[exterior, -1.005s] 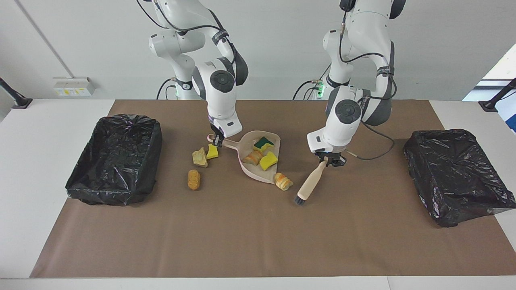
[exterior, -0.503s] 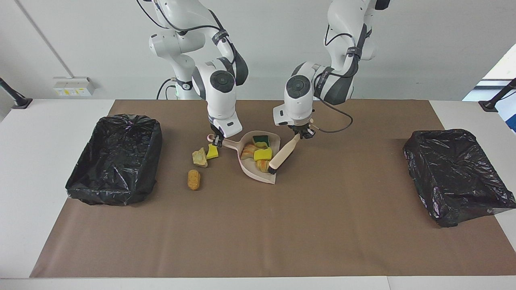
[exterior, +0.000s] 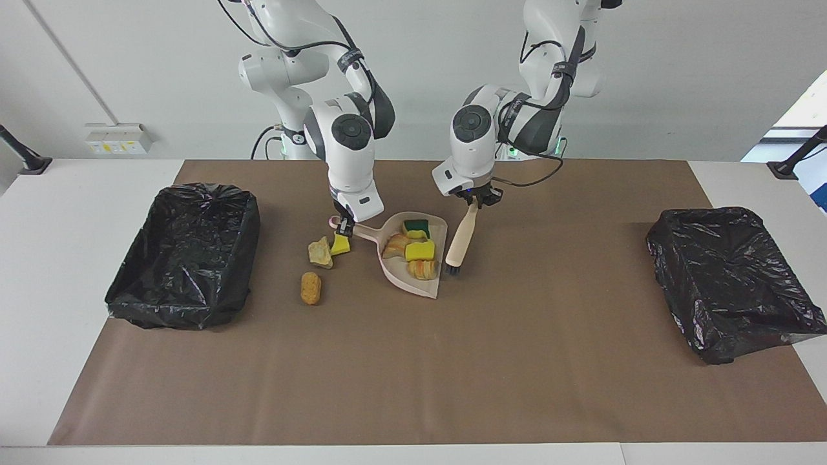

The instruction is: Sweep and dump trash in bin

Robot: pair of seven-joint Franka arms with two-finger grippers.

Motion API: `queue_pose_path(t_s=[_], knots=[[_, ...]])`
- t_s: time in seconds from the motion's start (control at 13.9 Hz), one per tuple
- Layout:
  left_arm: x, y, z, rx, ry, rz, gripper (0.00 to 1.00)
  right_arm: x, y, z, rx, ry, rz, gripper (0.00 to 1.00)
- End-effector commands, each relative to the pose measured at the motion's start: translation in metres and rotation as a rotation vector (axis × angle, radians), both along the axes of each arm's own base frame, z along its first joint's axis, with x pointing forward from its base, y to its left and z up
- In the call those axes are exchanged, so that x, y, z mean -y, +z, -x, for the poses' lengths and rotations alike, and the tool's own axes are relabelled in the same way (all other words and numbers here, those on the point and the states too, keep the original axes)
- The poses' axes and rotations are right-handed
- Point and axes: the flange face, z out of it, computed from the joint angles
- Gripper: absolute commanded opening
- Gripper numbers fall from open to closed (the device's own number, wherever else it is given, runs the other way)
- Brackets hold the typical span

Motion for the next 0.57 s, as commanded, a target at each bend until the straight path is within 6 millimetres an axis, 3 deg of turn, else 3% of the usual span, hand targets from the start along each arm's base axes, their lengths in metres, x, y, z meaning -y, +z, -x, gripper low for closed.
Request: queue_pose_path(t_s=[0.0,0.14,0.29,0.43,0.5], knots=[[-0.035,0.040,0.003,0.021,0.073,0.009,0.00,0.020,0.024,-0.009,0.019,-0.035,-0.024,0.00],[-0.052,0.053,0.016,0.033,0.112,0.003,0.00,0.053,0.054,-0.021,0.012,-0.087,-0.077,0.00],[-0.058,0.055,0.042,0.050,0.170,-0.016,0.00,0.104,0.083,-0.041,0.006,-0.118,-0.166,0.00],[-0.040,0.051,0.067,0.069,0.239,-0.034,0.00,0.145,0.099,-0.050,0.014,-0.133,-0.199,0.00],[-0.026,0.047,0.084,0.064,0.285,-0.045,0.00,0.151,0.100,-0.051,0.015,-0.128,-0.212,0.00]])
